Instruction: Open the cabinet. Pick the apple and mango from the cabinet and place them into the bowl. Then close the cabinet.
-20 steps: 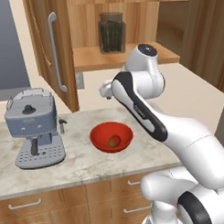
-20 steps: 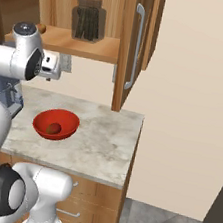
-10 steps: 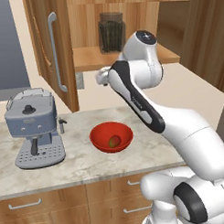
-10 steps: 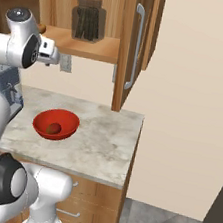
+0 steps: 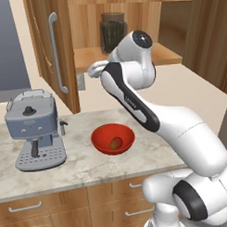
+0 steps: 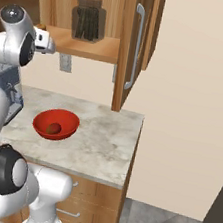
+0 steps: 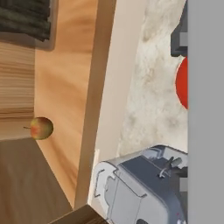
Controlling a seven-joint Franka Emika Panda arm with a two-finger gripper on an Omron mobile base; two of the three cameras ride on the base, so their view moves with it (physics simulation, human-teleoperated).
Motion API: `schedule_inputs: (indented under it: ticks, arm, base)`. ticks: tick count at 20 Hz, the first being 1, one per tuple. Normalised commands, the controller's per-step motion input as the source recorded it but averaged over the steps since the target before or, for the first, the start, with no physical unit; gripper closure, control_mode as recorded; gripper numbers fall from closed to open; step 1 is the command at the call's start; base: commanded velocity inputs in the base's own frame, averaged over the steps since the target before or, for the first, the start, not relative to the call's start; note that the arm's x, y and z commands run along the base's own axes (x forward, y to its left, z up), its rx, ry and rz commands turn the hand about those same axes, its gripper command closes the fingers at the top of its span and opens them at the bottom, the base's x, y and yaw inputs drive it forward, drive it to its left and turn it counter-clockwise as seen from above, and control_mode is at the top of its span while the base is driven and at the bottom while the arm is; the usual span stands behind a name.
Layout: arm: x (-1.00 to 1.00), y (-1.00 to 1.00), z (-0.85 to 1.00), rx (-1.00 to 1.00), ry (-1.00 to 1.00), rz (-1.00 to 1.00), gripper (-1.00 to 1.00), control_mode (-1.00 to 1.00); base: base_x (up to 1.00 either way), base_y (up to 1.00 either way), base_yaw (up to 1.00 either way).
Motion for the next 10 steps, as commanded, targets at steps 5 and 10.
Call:
schedule_inputs:
  ticks: [5,10]
  arm:
    - [0.37,0.22,0.28,0.08,-0.05,0.04,-1.00,-1.00]
    - [0.34,0.17,0.27,0.06,0.00,0.02,-1.00,-1.00]
  base:
    - [0.00,0.00,0.00]
    - [0.00,0.00,0.00]
